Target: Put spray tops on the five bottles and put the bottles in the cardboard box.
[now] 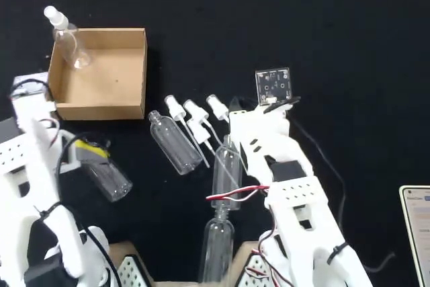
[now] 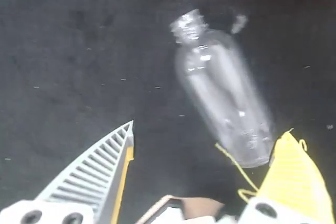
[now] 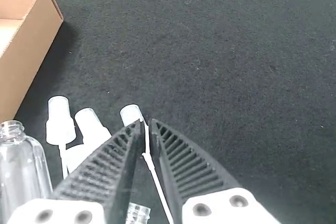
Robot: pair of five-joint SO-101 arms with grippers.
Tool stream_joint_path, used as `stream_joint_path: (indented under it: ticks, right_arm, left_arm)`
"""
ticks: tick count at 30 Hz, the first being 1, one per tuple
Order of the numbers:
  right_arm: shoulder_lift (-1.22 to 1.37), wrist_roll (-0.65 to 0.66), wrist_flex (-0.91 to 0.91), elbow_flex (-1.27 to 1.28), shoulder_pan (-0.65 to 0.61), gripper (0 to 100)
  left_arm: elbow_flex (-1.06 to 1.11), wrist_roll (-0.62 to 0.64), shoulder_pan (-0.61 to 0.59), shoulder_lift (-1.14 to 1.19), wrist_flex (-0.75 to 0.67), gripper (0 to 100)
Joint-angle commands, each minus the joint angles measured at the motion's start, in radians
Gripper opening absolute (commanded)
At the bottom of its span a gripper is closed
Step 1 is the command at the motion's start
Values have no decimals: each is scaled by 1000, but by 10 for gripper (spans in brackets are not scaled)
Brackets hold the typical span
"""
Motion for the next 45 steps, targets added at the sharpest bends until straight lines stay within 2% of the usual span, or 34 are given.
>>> stream_joint_path:
  ticks: [1,3,5,16,22,24,29,35,42,45]
  right_arm:
    - [-13,8,-26,-8,-12,15]
    - [-13,8,-26,-8,-12,15]
    - [-13,8,-26,-8,-12,15]
    - [-13,8,-26,-8,-12,15]
    - [-13,8,-26,-10,-12,15]
    - [-13,8,-26,-10,-12,15]
    - [-13,8,-26,-10,-12,15]
    - [-13,8,-26,-12,-12,15]
    - [-15,9,-26,-13,-6,15]
    - [-15,9,-26,-13,-6,15]
  left_arm:
    - [-41,278,82,-14,5,397]
    - [-15,397,94,-14,3,399]
    - [16,454,99,-14,-9,399]
    - [272,466,91,-14,-331,396]
    - [321,468,97,-14,-365,395]
    - [323,466,97,-14,-364,352]
    - [315,459,99,-20,-361,161]
    - [288,456,142,-26,-356,156]
    - [120,172,412,-26,-164,152]
    - [74,72,504,-21,-150,155]
